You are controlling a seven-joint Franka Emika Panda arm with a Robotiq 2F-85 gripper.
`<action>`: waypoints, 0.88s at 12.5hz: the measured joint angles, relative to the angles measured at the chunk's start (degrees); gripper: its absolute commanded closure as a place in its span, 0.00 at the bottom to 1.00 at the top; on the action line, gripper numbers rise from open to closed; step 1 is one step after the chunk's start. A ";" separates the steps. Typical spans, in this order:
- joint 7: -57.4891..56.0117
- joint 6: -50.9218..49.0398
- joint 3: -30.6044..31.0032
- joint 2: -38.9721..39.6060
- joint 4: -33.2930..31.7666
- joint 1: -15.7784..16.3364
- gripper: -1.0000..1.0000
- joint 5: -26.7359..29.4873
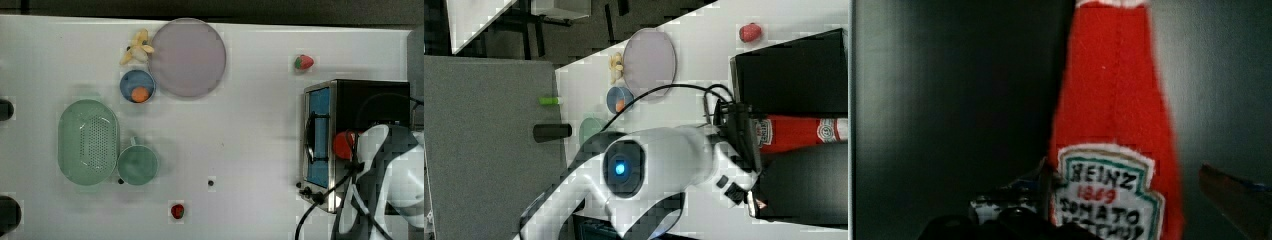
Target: Pick Ketchup from oven and place it on table.
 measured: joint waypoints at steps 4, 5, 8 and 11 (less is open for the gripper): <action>1.24 -0.48 0.56 1.57 0.11 0.35 0.00 0.57; 1.26 -0.22 0.70 1.73 0.11 0.67 0.04 0.57; 1.26 1.01 0.95 2.08 0.28 0.94 0.36 0.87; 1.26 1.04 0.22 1.87 0.56 0.79 0.36 2.01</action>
